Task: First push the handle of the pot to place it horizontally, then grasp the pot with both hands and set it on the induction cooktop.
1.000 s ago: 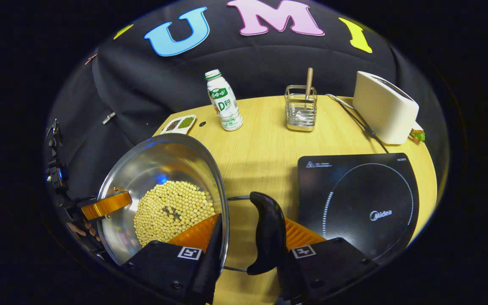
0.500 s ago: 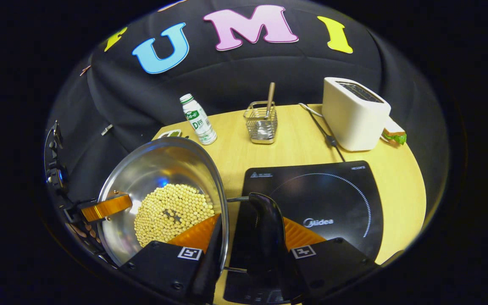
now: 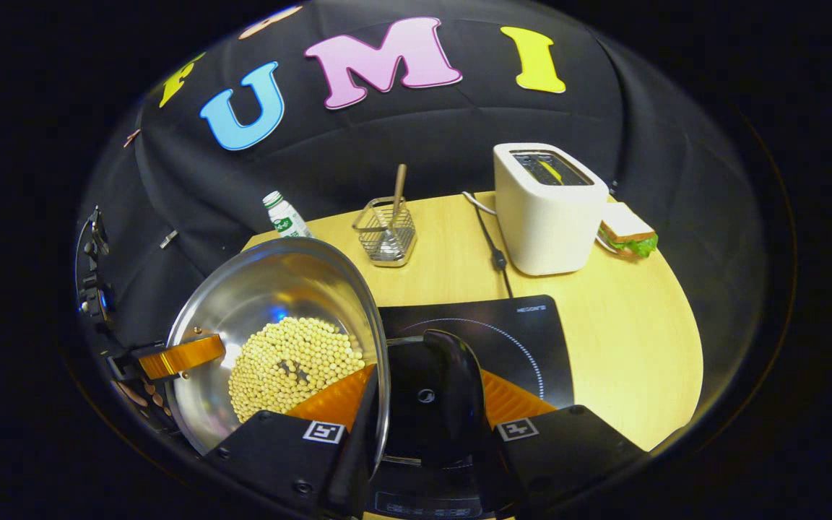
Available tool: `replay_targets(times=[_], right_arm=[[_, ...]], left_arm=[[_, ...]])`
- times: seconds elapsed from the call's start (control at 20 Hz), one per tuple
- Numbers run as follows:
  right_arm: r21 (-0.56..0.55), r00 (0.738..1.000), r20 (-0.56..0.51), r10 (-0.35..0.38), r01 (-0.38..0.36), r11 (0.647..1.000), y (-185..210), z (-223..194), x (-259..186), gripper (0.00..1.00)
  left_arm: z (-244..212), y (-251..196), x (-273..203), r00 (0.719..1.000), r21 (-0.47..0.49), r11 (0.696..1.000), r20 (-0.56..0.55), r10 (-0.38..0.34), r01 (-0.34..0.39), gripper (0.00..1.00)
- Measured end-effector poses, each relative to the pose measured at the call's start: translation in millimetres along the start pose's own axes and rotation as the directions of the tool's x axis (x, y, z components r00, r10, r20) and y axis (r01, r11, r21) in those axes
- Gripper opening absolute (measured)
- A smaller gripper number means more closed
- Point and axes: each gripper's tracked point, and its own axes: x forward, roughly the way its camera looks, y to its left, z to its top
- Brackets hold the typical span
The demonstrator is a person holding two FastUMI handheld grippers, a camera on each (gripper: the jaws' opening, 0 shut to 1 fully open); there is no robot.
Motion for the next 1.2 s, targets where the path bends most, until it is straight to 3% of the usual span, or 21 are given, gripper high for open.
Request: replay_targets(times=[0.7, 1.2], right_arm=[[0.029, 0.998, -0.021, -0.064, 0.065, 0.997, -97, 0, 2, 0.61], [0.032, 0.995, -0.047, -0.087, 0.089, 0.996, -134, -15, 14, 0.61]], left_arm=[[-20, -86, 51, 0.998, 0.009, 0.999, -0.034, -0.046, 0.046, 0.61], [-43, -109, 78, 0.997, -0.001, 0.999, -0.057, -0.053, 0.053, 0.61]])
